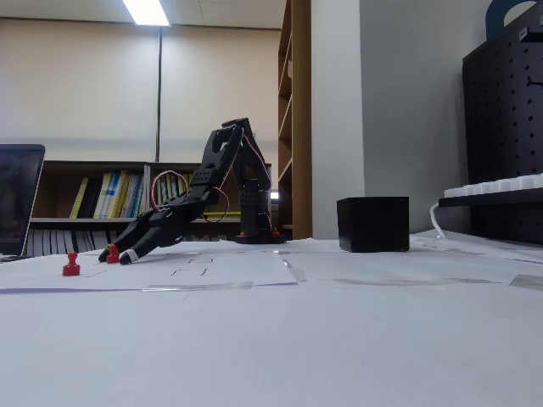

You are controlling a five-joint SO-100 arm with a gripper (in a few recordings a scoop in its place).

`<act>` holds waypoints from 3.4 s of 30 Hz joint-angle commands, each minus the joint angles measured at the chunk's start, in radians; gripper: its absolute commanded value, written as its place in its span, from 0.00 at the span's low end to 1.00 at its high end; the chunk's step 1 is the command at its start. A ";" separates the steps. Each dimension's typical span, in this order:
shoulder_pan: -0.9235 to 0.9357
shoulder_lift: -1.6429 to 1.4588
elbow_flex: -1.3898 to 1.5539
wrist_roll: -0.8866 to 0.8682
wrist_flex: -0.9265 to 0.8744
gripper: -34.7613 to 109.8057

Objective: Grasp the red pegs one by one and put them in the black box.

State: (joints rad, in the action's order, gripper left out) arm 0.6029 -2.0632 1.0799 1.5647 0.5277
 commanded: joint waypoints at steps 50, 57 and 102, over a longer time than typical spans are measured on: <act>-1.232 0.420 0.989 0.354 -2.283 0.24; -1.361 0.256 1.015 0.436 -2.215 0.24; -0.259 0.532 0.107 -0.169 -0.933 0.37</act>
State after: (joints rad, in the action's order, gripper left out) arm 0.2838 -1.4680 1.1566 1.3576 -0.6013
